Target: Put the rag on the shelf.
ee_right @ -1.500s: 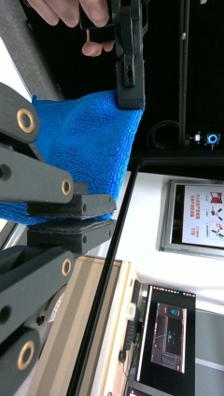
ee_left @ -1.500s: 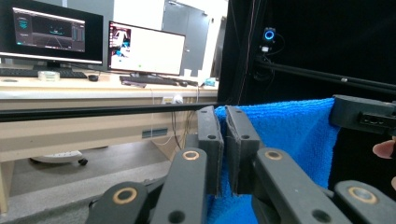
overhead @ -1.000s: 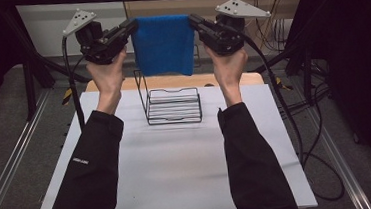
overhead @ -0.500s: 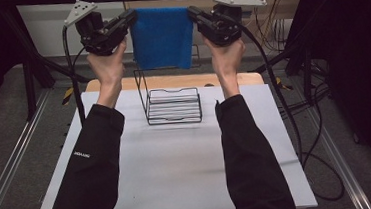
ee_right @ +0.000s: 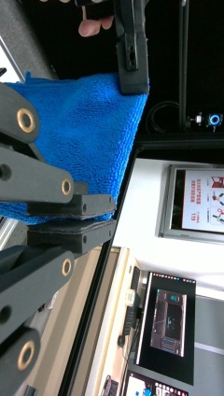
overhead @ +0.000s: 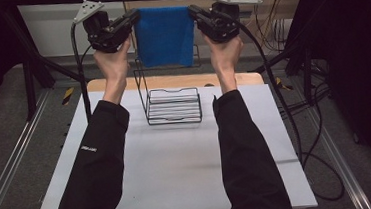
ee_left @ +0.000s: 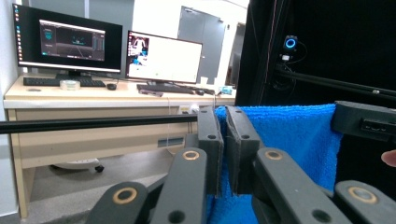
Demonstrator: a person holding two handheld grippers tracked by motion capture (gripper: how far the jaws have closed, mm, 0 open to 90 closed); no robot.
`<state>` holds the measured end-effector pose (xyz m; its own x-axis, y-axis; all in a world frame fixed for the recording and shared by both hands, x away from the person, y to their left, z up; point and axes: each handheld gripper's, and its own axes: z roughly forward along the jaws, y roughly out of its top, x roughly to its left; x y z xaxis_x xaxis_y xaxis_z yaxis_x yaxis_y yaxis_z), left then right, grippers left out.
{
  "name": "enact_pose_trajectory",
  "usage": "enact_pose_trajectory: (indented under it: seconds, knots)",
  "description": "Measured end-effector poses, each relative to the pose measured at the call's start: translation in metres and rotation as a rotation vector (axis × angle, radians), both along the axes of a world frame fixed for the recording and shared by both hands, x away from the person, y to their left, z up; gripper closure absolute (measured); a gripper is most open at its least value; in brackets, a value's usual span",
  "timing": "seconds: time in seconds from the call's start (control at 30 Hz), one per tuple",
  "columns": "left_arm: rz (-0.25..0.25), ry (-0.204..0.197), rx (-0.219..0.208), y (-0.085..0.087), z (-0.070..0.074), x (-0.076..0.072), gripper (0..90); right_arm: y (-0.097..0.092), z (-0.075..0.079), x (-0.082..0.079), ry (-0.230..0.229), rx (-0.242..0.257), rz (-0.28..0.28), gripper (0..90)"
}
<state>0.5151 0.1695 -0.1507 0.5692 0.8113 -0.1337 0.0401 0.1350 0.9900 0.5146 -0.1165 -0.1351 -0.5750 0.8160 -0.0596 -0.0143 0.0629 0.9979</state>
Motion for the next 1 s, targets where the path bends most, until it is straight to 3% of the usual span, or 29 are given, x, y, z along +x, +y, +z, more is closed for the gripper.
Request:
enact_pose_trajectory:
  seconds: [0.17, 0.47, 1.0]
  knots:
    - [0.015, 0.0, 0.023, 0.001, -0.007, 0.003, 85.0, 0.003, -0.006, 0.006, -0.002, -0.03, -0.008, 86.8]
    - [0.011, 0.015, 0.026, 0.002, -0.017, 0.008, 85.0, 0.005, -0.014, 0.013, 0.009, -0.042, -0.008, 86.8]
    - [-0.02, 0.031, 0.095, 0.0, -0.041, 0.003, 84.9, -0.002, -0.043, 0.005, 0.051, -0.065, 0.005, 86.7]
